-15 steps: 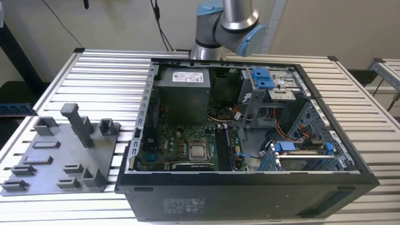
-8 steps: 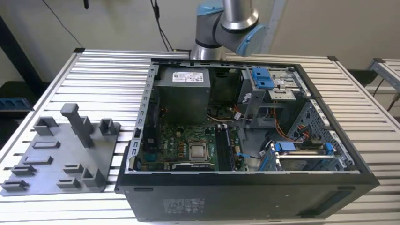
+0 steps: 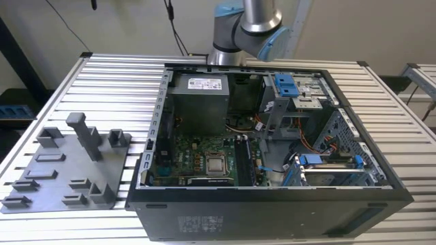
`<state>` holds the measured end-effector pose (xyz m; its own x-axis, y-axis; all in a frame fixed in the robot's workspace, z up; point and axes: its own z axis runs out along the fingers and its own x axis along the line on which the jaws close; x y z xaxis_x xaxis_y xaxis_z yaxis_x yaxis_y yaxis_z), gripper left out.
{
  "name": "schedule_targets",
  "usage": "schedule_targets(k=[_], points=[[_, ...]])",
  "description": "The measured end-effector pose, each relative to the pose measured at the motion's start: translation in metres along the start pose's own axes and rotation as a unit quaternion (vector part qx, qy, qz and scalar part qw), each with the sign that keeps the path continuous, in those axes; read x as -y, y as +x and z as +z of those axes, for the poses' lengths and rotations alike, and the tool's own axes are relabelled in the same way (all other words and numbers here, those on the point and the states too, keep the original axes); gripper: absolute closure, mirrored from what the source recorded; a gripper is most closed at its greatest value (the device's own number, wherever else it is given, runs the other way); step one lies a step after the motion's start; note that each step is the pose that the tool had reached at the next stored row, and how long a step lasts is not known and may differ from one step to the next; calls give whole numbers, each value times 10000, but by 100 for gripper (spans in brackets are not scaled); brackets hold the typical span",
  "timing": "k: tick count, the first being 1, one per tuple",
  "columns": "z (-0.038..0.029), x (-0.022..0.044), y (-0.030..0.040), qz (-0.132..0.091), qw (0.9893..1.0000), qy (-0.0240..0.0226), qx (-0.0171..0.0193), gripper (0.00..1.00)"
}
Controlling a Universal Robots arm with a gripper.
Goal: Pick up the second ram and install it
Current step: 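Pick up the second ram and move it above second insertion slot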
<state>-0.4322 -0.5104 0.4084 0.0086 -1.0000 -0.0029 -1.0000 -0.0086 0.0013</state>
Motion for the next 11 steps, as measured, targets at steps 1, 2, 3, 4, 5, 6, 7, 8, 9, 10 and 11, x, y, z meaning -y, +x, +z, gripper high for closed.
schedule_targets(k=[1, 2, 3, 4, 5, 6, 7, 8, 9, 10, 11], points=[[0, 10, 0, 0, 10000, 0, 0, 86], [0, 22, -1, 1, 10000, 0, 0, 86], [0, 35, -1, 1, 10000, 0, 0, 86], [0, 53, 0, 0, 10000, -1, 0, 86], [0, 75, 0, 1, 10000, -2, 0, 86], [0, 98, 0, 1, 10000, -4, 0, 86], [-1, 125, 0, 1, 10000, -6, 0, 86], [0, 151, 0, 1, 10000, -8, 0, 86], [0, 178, 1, 1, 10000, -9, 0, 86], [0, 205, 1, 1, 10000, -11, 0, 86], [0, 231, 1, 1, 10000, -12, 0, 86]])
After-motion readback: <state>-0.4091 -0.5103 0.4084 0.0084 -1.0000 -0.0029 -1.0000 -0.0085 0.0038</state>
